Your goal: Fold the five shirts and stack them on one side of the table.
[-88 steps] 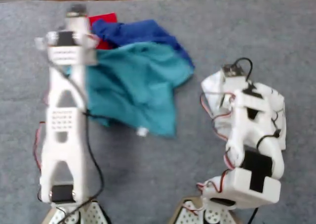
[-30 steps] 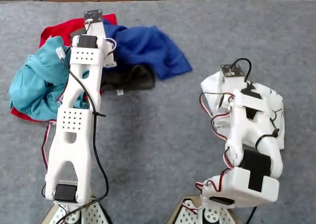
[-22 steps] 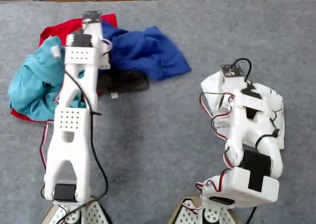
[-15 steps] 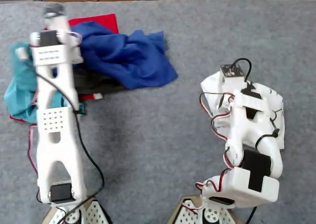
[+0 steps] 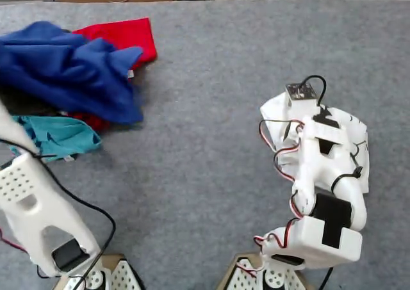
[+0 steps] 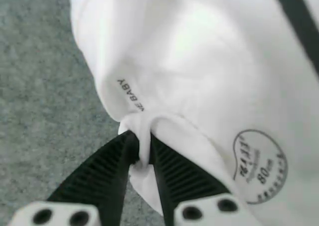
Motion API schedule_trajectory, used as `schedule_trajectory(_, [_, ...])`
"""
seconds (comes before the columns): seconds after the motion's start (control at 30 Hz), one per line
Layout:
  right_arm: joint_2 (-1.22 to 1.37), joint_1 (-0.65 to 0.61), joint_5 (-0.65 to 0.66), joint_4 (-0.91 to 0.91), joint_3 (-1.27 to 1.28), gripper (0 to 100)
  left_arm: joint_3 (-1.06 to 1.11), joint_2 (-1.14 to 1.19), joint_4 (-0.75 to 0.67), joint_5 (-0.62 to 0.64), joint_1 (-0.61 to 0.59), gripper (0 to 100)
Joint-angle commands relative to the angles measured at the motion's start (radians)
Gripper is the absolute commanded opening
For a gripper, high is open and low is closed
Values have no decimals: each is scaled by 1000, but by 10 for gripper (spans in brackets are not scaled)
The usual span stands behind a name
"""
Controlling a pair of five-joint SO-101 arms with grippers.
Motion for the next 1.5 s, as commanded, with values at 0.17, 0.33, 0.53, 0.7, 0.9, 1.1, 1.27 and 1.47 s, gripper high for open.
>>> schedule_trajectory(0.17, [12, -38, 6, -26, 22, 15, -12, -109, 3, -3, -31, 34])
schedule_trajectory(0.33, [12, -38, 8, -26, 22, 15, 236, -118, 3, 0, 77, 169])
schedule_trajectory(0.53, [12, -38, 8, -26, 22, 15, 438, -118, 3, 110, 257, 242])
schedule_trajectory(0.7, [12, -38, 8, -26, 22, 15, 444, -112, 0, 110, 479, 242])
schedule_trajectory(0.9, [12, -38, 8, -26, 22, 15, 495, -8, -75, 110, 684, 243])
schedule_trajectory(1.1, [12, -38, 8, -26, 22, 15, 519, 238, -150, 110, 671, 239])
schedule_trajectory(1.27, [12, -38, 8, -26, 22, 15, 420, 382, -147, 150, 593, 175])
schedule_trajectory(1.47, [12, -38, 8, -26, 22, 15, 231, 402, -80, 153, 521, 36])
